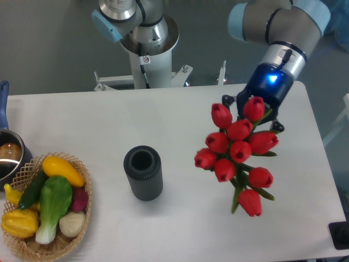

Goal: Insert the flowers into the vase
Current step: 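Carry the tulip bunch over the dark grey vase opening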

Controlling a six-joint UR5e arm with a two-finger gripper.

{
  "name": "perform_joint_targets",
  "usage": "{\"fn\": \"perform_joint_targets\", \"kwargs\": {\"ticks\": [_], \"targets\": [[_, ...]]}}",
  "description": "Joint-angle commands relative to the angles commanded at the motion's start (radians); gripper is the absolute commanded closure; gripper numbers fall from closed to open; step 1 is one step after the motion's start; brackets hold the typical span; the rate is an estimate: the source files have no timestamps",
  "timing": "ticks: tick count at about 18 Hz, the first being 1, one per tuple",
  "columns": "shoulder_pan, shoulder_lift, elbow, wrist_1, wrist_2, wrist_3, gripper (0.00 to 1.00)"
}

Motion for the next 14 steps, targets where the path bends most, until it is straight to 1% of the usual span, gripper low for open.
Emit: {"fn": "perform_joint_targets", "kwargs": {"ticks": [3,7,8,12,14], "targets": [[-0.048,-0.005,0.002,0.002,-0.016,0.026,0.83],[-0.104,0.0,-0.02,0.002,-0.043,0.026,0.83],[-0.118,0.0,-0.035,0.002,-0.046,0.034,0.83],[-0.143,-0.003,-0.066,0.006,-0.103,0.126,0.83],[-0.141,-0.006,-0.078,0.006,-0.159,0.172,0.83]]}}
